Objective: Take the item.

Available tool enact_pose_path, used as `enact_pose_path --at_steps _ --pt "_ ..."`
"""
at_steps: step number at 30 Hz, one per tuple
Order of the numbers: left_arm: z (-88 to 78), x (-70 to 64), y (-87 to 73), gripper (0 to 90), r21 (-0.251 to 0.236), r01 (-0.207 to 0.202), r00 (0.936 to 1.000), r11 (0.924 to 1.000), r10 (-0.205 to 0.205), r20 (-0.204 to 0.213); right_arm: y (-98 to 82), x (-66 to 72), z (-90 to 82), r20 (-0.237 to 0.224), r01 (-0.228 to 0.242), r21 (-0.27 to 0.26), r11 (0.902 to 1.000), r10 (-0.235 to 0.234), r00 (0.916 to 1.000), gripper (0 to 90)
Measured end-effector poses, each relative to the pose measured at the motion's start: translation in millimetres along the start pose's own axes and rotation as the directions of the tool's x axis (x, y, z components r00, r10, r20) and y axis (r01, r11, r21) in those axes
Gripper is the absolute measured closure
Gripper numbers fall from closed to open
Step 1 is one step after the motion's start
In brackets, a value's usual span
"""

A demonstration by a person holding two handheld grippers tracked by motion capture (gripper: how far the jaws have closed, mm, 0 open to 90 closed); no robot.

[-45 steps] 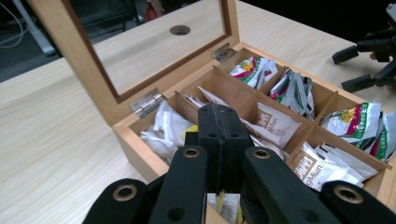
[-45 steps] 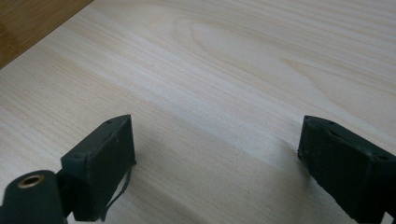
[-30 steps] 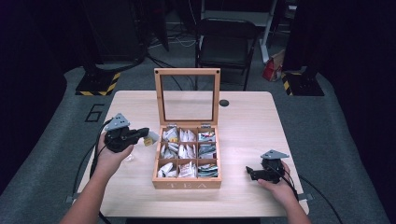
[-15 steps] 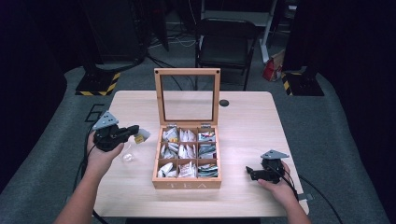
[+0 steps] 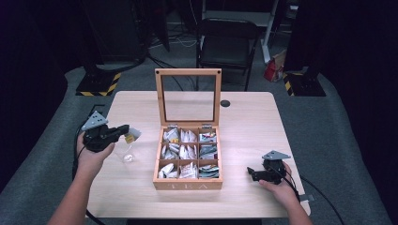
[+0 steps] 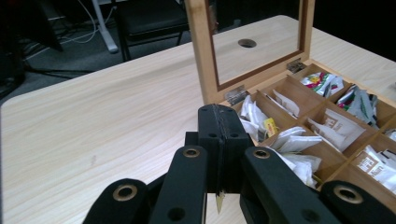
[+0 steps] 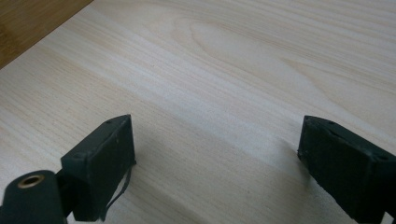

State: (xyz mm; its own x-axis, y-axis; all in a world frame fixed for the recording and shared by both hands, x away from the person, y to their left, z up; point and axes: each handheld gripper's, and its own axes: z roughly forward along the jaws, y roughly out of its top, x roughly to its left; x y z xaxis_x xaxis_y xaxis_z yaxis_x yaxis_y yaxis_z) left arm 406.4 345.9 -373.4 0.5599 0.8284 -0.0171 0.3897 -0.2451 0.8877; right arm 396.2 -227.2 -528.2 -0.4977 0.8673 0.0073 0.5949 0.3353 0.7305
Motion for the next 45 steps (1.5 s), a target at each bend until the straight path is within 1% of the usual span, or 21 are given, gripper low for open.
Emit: enact_pose_path --at_steps 6,8,9,10,16,24,25,29,33,34,35,41,43,45 --pt "-6.6 8.0 -1.6 89.8 -0.001 0.028 0.9995 0.9996 -0.028 -0.012 0.0 -0.1 0.0 0.001 0.001 0.000 1.0000 -0.001 1.0000 10.3" --pt "-8.4 10.3 -2.3 89.8 -0.003 0.030 0.9993 0.9995 -0.030 -0.022 0.0 0.0 0.0 0.000 0.000 0.000 1.0000 0.000 1.0000 10.3" --pt "-9.7 11.9 -2.6 89.8 0.005 0.029 0.9994 0.9996 -0.029 -0.019 0.0 -0.1 0.0 0.001 0.001 0.000 1.0000 -0.001 1.0000 10.3" --pt "-9.8 12.7 -3.3 89.8 0.000 0.032 0.9991 0.9995 -0.032 -0.026 0.0 -0.1 0.0 0.001 0.001 0.000 1.0000 -0.001 1.0000 10.3" --pt "-12.7 18.4 -7.3 89.9 0.008 0.045 0.9982 0.9990 -0.045 -0.040 0.0 0.0 0.0 0.000 0.000 0.000 1.0000 0.000 1.0000 10.3" --pt "-12.9 24.9 -15.1 89.8 0.040 0.057 0.9968 0.9976 -0.055 -0.058 0.0 0.0 0.0 0.000 0.000 0.000 1.0000 0.000 1.0000 10.3" --pt "-12.9 25.3 -16.4 89.8 0.043 0.065 0.9962 0.9969 -0.063 -0.060 0.0 0.0 0.0 0.000 0.000 0.000 1.0000 0.000 1.0000 10.3" --pt "-11.6 27.4 -22.3 89.8 0.050 0.072 0.9952 0.9961 -0.069 -0.070 0.0 -0.1 0.0 0.001 0.001 0.000 1.0000 -0.001 1.0000 10.3" --pt "-10.6 28.5 -27.6 89.8 0.069 0.077 0.9948 0.9946 -0.072 -0.072 0.0 0.0 0.0 0.000 0.000 0.000 1.0000 0.000 1.0000 10.3" --pt "-10.7 29.0 -28.5 89.8 0.073 0.072 0.9952 0.9947 -0.067 -0.071 0.0 0.0 0.0 0.000 0.000 0.000 1.0000 0.000 1.0000 10.3" --pt "-10.3 28.9 -29.5 89.8 0.070 0.077 0.9946 0.9945 -0.072 -0.075 0.0 0.0 0.0 0.000 0.000 0.000 1.0000 0.000 1.0000 10.3" --pt "-10.7 29.2 -31.1 89.8 0.091 0.072 0.9951 0.9932 -0.065 -0.074 0.0 0.0 0.0 0.000 0.000 0.000 1.0000 0.000 1.0000 10.3" --pt "-9.7 29.0 -31.7 89.8 0.086 0.078 0.9941 0.9933 -0.071 -0.082 0.0 -0.1 0.0 0.001 0.001 0.000 1.0000 -0.001 1.0000 10.3" --pt "-9.4 29.8 -31.8 89.8 0.097 0.078 0.9943 0.9922 -0.071 -0.079 0.0 0.1 0.0 0.000 0.000 0.000 1.0000 0.000 1.0000 10.3"
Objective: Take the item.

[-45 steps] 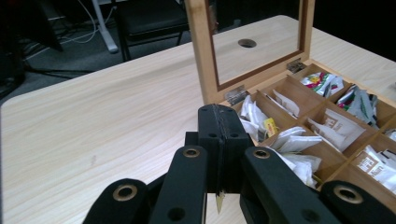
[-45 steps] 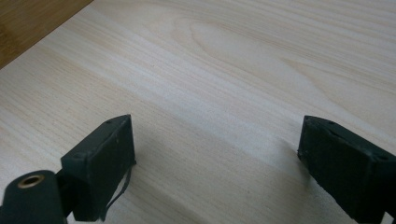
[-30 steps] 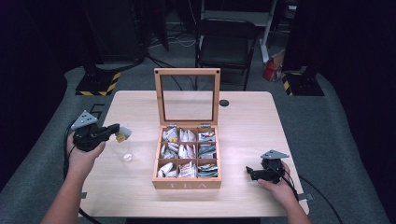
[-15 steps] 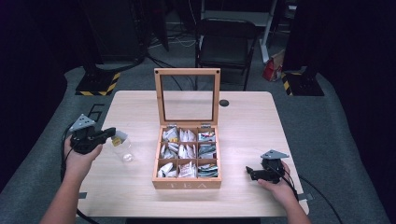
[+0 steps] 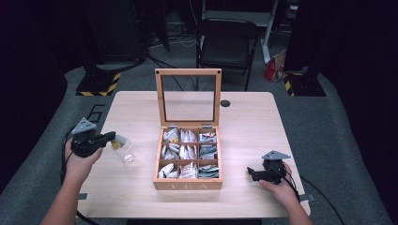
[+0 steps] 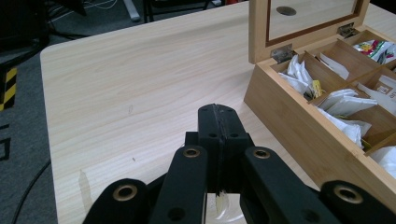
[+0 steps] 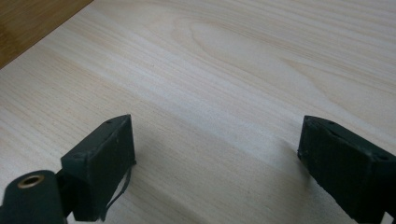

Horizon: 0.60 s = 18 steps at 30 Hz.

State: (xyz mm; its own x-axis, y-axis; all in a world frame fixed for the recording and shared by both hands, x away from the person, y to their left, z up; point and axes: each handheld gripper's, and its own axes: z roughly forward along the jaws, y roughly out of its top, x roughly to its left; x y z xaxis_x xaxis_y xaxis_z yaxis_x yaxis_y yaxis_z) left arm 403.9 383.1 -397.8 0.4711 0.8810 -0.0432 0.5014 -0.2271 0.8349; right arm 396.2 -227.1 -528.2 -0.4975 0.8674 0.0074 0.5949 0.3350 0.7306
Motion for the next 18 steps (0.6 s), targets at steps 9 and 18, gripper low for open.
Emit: enact_pose_path --at_steps 9,18 --pt "6.8 0.9 -3.9 89.8 0.016 0.008 1.0000 0.9998 -0.008 0.001 0.0 0.0 0.0 0.000 0.000 0.000 1.0000 0.000 1.0000 10.3" --pt "10.5 1.8 -6.8 89.8 0.025 0.012 0.9999 0.9996 -0.012 0.001 0.0 -0.1 0.0 0.001 0.001 0.000 1.0000 -0.001 1.0000 10.3"
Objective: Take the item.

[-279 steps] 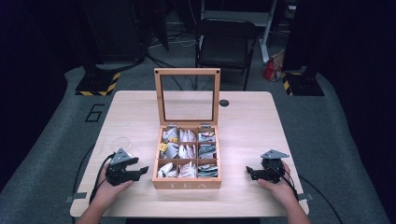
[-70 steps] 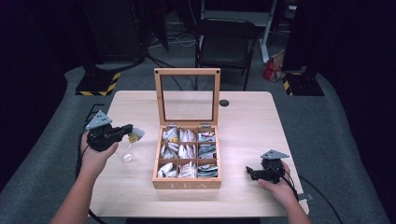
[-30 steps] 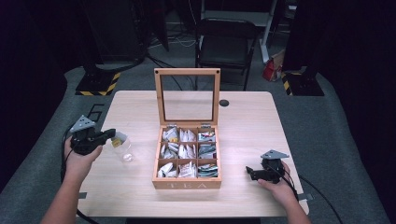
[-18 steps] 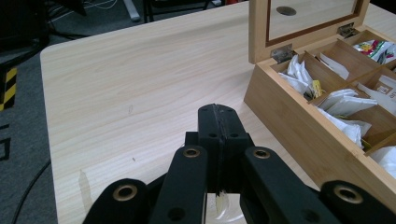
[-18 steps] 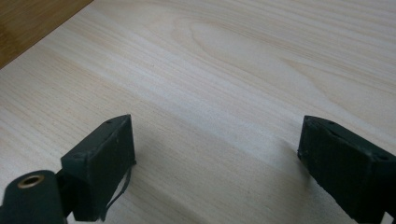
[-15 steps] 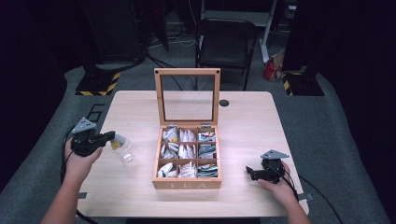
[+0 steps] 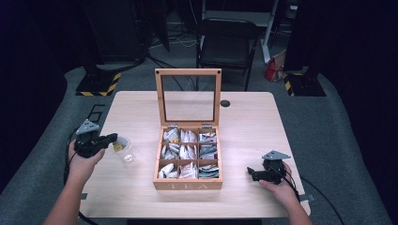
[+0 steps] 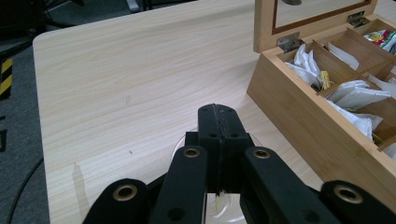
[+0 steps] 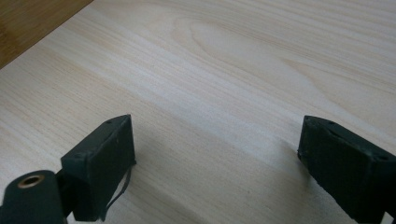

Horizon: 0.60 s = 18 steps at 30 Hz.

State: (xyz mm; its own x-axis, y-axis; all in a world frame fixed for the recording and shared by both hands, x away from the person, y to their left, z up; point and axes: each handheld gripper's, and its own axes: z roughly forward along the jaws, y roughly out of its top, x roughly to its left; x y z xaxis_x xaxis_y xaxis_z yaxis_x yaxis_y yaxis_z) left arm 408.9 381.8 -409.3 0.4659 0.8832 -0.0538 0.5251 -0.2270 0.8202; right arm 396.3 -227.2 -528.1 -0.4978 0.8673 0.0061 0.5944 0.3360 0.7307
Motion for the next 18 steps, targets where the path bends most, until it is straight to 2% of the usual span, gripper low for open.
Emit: enact_pose_path --at_steps 18 --pt "8.1 0.5 -9.1 89.6 0.028 0.006 1.0000 0.9996 -0.006 0.003 0.0 0.0 0.0 0.000 0.000 0.000 1.0000 0.000 1.0000 10.3"
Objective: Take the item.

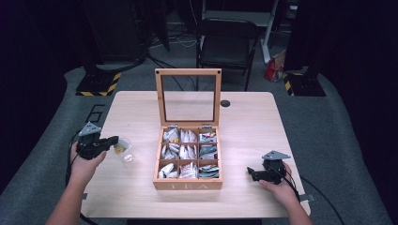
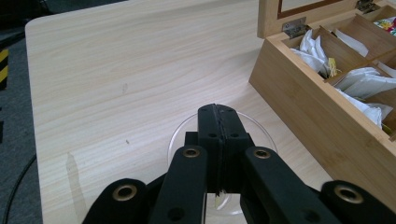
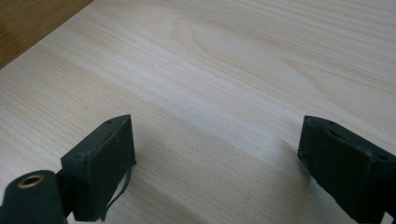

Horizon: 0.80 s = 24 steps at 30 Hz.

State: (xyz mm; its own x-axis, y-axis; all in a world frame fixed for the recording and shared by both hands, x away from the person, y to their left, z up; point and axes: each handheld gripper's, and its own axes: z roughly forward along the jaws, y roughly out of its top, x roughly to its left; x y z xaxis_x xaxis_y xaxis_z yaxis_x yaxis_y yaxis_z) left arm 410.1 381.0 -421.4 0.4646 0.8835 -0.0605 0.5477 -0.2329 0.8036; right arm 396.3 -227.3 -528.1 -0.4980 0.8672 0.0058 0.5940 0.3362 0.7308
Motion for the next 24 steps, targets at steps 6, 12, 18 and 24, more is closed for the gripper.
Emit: enact_pose_path --at_steps 6,12,18,24 --pt "2.7 -0.6 -1.9 88.8 0.011 0.002 1.0000 0.9999 -0.002 0.005 0.0 0.1 0.0 -0.001 -0.001 0.000 1.0000 0.001 1.0000 10.3" --pt "3.8 -0.9 -2.2 81.8 0.007 0.009 1.0000 0.9999 -0.009 0.002 0.0 0.1 0.0 -0.001 -0.001 0.000 1.0000 0.001 1.0000 10.3" --pt "2.1 -1.8 -2.4 72.1 -0.012 0.026 0.9996 0.9996 -0.026 0.006 0.0 0.0 0.0 0.000 0.000 0.000 1.0000 0.000 1.0000 10.3" --pt "1.3 -5.1 0.5 65.9 -0.029 0.028 0.9996 0.9992 -0.028 0.008 0.0 0.0 0.0 0.000 0.000 0.000 1.0000 0.000 1.0000 10.3"
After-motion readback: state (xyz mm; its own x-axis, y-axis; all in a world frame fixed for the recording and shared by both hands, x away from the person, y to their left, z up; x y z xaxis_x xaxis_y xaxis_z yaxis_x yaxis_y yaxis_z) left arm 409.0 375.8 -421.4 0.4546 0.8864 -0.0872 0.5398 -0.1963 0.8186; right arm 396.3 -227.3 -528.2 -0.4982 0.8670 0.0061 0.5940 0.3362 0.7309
